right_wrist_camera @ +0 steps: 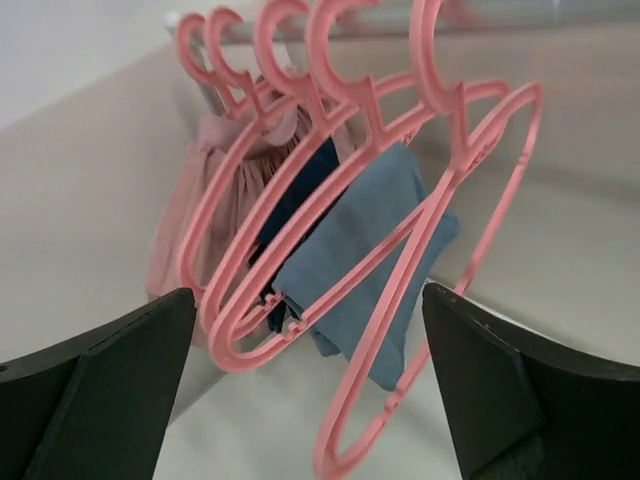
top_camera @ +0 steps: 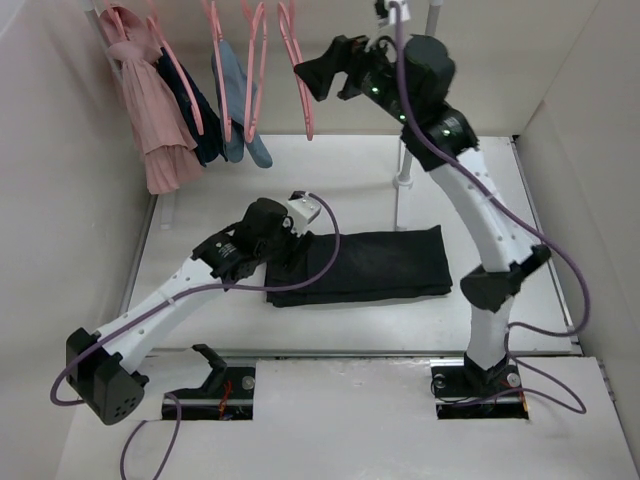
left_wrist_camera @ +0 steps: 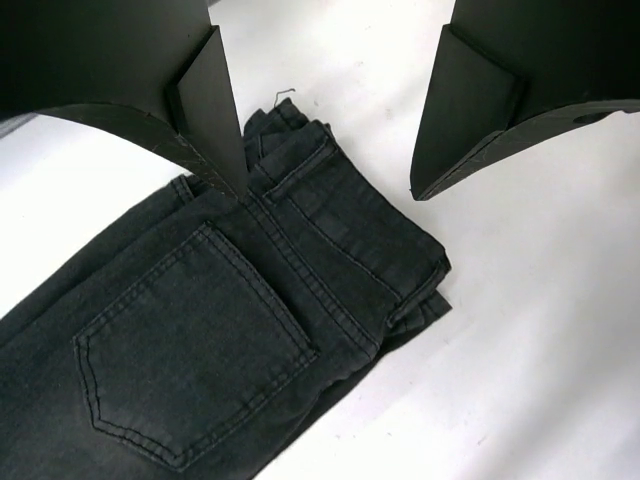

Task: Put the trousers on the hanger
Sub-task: Pick up the hanger from the clothesline.

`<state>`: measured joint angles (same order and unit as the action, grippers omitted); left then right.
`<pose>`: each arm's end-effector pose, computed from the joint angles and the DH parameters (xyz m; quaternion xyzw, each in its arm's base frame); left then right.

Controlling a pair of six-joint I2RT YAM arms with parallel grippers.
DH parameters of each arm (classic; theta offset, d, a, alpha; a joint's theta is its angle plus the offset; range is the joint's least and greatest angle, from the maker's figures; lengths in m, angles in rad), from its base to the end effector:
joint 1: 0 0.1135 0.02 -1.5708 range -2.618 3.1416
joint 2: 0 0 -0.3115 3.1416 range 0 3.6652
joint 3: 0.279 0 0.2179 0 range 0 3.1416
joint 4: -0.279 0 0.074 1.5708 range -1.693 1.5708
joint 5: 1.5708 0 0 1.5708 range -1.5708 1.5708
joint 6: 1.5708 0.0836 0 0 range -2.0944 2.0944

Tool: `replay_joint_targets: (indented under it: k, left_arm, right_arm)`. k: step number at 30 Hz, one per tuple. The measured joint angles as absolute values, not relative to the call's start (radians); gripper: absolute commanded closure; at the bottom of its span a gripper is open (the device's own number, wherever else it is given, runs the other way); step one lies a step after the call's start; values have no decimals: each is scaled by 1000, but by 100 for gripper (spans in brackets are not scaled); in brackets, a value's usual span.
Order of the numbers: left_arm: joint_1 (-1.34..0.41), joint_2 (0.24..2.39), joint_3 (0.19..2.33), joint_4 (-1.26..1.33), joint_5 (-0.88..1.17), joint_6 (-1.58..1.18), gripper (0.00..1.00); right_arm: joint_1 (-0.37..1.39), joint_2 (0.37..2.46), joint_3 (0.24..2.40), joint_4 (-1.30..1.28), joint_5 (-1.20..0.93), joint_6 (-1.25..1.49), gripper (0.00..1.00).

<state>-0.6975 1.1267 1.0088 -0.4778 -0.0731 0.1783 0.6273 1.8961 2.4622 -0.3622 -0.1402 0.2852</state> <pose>0.1814 -0.1440 0.3414 0.3589 0.8068 -0.0890 0.4608 0.3313 0.2546 0.6034 -0.1607 0.6115 0.3805 0.6749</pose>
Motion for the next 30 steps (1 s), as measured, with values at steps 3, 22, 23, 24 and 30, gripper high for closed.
replay_joint_targets:
  k: [3,22,23,24,30]
  left_arm:
    - [-660,1126,1016,-489,-55,179,37]
    - [-554,1037,1019,-499,-8,178,37]
    - [-554,1036,1019,-500,-9,178,37]
    - [-554,1036,1019,-501,-13,178,37]
    - [-554,1041,1103,-542,-39,175,35]
  right_arm:
    - [620,2004,2472,-337,-155,320,0]
    - [605,2099,2376,-176,-104,390,99]
    - [604,2099,2375,-165,-98,392,100]
    - [606,2099,2375,-165,-86,393,100]
    - [653,2078,2330,-157,81,390,100]
